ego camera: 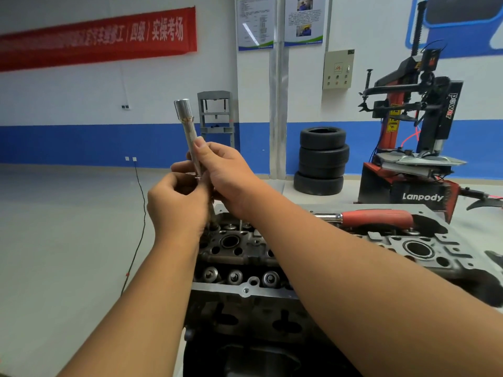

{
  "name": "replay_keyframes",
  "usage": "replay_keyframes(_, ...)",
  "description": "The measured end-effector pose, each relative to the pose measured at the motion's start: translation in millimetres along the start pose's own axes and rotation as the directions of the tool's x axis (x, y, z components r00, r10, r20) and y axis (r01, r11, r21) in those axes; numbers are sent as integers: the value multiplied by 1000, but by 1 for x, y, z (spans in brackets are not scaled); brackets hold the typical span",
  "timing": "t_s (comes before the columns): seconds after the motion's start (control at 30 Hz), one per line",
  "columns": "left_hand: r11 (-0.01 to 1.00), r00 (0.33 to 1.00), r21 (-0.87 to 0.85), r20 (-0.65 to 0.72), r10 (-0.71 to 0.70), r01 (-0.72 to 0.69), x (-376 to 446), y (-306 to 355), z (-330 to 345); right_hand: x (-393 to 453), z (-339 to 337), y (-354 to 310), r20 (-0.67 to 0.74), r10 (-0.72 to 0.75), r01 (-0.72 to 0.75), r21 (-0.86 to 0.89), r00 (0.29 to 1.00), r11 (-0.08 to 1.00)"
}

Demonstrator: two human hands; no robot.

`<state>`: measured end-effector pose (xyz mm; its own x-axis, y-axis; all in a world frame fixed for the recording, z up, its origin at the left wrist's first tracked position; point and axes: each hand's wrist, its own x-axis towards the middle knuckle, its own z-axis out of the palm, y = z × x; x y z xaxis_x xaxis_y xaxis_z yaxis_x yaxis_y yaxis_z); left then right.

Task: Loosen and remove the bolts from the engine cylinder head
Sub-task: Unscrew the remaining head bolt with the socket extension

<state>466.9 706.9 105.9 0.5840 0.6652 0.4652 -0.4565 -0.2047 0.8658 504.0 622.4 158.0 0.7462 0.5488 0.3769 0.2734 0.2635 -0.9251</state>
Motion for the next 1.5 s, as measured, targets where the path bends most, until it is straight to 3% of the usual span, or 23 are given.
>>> replay_keyframes(0.13, 995, 993, -86, 116, -33, 43, -2, 5, 4, 0, -2, -2, -45, -19, 18, -23, 999, 1000)
replay_keyframes(0.33, 1000, 1000, 24, 10, 16, -16, 0, 0, 1, 0, -2, 1, -26, -33, 32, -20, 999, 999)
replay_keyframes(0.57, 996, 989, -65, 135, -58, 67, -4, 9, 5, 2, -2, 0, -61, -43, 42, -15, 997, 999)
replay_keyframes(0.8, 997, 999, 73, 16, 36, -37, -1, 0, 0, 1, -4, 2, -47, -52, 49, -67, 998, 997)
replay_keyframes(1.0, 999, 997, -30, 71, -37, 39, -4, 9, 3, 1, -3, 0, -30, -37, 36, -46, 999, 998)
replay_keyframes(1.3, 1000, 1000, 2, 6, 27, -27, -5, 5, 0, 3, -4, 4, -44, -65, 62, -74, 997, 995)
replay_keyframes(1.5, 997, 997, -72, 67, -30, 35, -4, 8, 3, 0, -2, 0, -33, -52, 49, -67, 998, 997)
